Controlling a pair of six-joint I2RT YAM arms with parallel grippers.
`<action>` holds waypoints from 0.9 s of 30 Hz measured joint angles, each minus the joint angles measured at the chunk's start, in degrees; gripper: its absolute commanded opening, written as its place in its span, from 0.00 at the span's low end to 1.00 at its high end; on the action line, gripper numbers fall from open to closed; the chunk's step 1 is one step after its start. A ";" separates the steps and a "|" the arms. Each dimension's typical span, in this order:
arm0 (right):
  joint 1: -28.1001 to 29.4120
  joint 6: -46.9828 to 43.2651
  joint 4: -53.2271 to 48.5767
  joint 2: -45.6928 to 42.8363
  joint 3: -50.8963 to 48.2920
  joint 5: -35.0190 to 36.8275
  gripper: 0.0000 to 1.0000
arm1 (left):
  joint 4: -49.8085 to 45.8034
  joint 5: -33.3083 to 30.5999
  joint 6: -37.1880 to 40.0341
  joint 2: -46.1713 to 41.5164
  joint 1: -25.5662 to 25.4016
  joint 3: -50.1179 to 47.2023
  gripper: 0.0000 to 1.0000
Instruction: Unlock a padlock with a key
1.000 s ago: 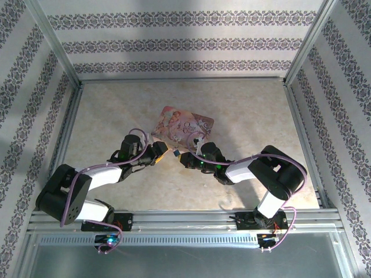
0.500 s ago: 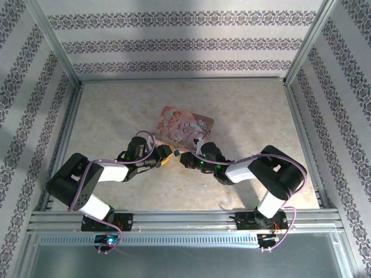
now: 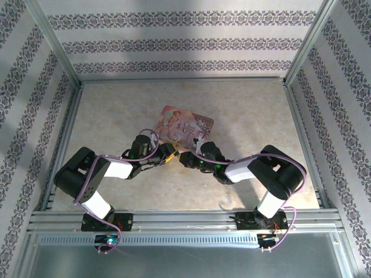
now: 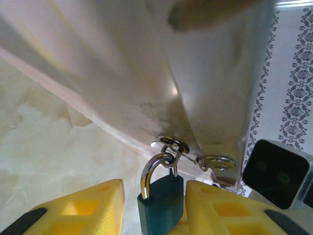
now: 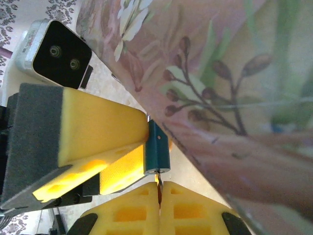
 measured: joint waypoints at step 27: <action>0.11 -0.42 -1.36 -4.04 -1.29 1.38 0.26 | 4.85 -1.75 -2.73 1.70 -1.81 0.52 0.10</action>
